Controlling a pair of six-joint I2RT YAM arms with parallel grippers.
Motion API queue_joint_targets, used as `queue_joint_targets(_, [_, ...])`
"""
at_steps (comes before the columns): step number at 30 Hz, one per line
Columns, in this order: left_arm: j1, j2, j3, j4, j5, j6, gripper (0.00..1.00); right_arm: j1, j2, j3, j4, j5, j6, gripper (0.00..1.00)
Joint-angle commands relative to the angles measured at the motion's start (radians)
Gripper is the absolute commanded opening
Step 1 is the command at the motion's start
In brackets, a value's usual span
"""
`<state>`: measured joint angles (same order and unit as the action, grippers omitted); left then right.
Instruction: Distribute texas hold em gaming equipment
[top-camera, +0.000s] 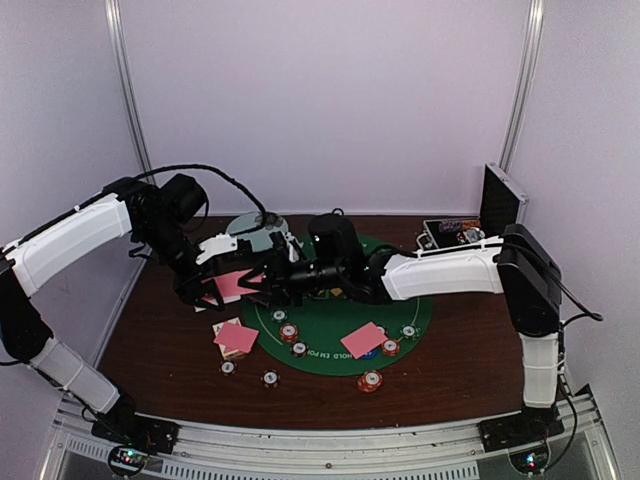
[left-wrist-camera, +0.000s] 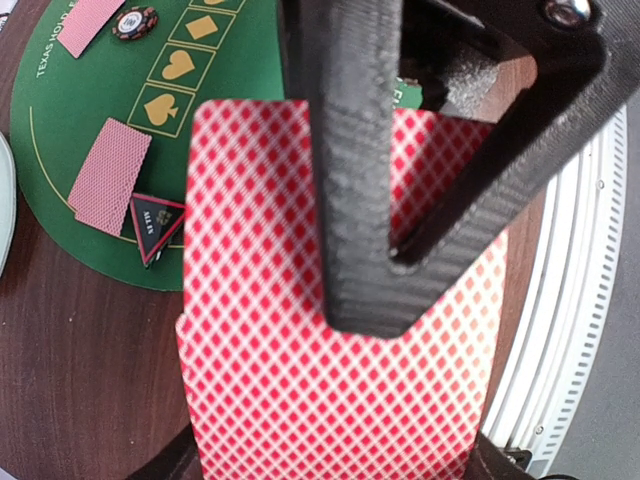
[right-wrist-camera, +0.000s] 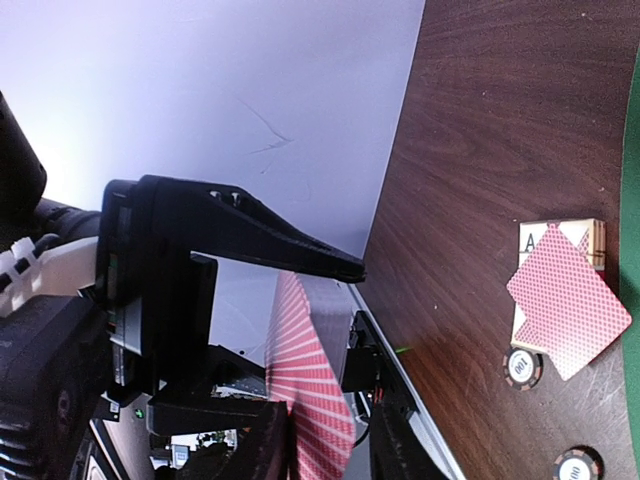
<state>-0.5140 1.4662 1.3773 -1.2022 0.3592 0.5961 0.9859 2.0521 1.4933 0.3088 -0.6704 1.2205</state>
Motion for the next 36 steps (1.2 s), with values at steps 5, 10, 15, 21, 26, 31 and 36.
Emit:
queue_joint_targets(5, [0.0, -0.017, 0.006, 0.02, 0.023, 0.013, 0.0, -0.007, -0.076, -0.076, 0.033, 0.013, 0.035, 0.19])
queue_joint_targets(10, [0.0, -0.016, 0.006, 0.021, 0.021, 0.012, 0.0, -0.009, -0.106, -0.101, 0.027, 0.015, 0.034, 0.13])
queue_joint_targets(15, [0.0, -0.018, 0.006, 0.021, 0.02, 0.012, 0.0, -0.017, -0.138, -0.133, 0.014, 0.012, 0.03, 0.07])
queue_joint_targets(21, [0.0, -0.019, 0.003, 0.018, 0.02, 0.014, 0.0, -0.046, -0.213, -0.209, -0.025, 0.01, 0.006, 0.04])
queue_joint_targets(26, [0.0, -0.018, 0.003, 0.013, 0.018, 0.017, 0.0, -0.096, -0.299, -0.32, -0.102, -0.009, -0.03, 0.02])
queue_joint_targets(31, [0.0, -0.021, 0.006, 0.006, 0.013, 0.021, 0.0, -0.183, -0.384, -0.428, -0.287, -0.028, -0.143, 0.01])
queue_joint_targets(36, [0.0, -0.02, 0.006, 0.002, 0.015, 0.02, 0.0, -0.255, -0.411, -0.483, -0.526, -0.033, -0.309, 0.0])
